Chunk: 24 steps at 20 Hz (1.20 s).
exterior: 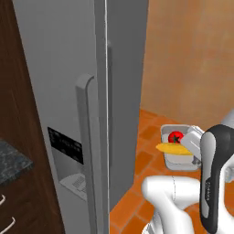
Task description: Take the meat container that has the fish and place it on the second highest rack of the freezer. Then take the vegetable container that has the corn and tomato and place it on the highest rack of the freezer.
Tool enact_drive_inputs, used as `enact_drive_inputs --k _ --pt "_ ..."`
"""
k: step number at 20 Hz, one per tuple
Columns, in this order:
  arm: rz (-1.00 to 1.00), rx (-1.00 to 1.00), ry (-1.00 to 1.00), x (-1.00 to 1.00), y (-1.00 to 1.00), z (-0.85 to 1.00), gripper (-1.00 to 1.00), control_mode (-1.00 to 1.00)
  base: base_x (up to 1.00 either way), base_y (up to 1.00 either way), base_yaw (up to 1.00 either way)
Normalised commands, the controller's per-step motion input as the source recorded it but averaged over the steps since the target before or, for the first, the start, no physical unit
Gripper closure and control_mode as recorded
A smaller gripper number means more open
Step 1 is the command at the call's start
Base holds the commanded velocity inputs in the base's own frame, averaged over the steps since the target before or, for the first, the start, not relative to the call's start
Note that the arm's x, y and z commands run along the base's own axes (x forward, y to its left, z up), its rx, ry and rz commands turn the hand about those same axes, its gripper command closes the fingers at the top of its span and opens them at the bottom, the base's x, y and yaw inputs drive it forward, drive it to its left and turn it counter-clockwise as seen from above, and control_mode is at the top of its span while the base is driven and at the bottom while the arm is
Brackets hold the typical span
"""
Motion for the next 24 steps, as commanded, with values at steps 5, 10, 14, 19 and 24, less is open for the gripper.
enact_drive_inputs --k 5,10,14,19,24 --pt "0.00 0.00 0.00 0.00 0.00 0.00 1.00 1.00 0.37 -0.21 0.83" --pt "0.00 0.00 0.00 0.00 0.00 0.00 1.00 1.00 0.51 -0.39 0.70" --pt "0.00 0.00 0.00 0.00 0.00 0.00 1.00 1.00 0.22 -0.42 0.70" --pt "0.00 0.00 0.00 0.00 0.00 0.00 1.00 1.00 0.01 -0.83 0.15" --pt "0.00 0.00 0.00 0.00 0.00 0.00 1.00 1.00 0.09 -1.00 -0.25"
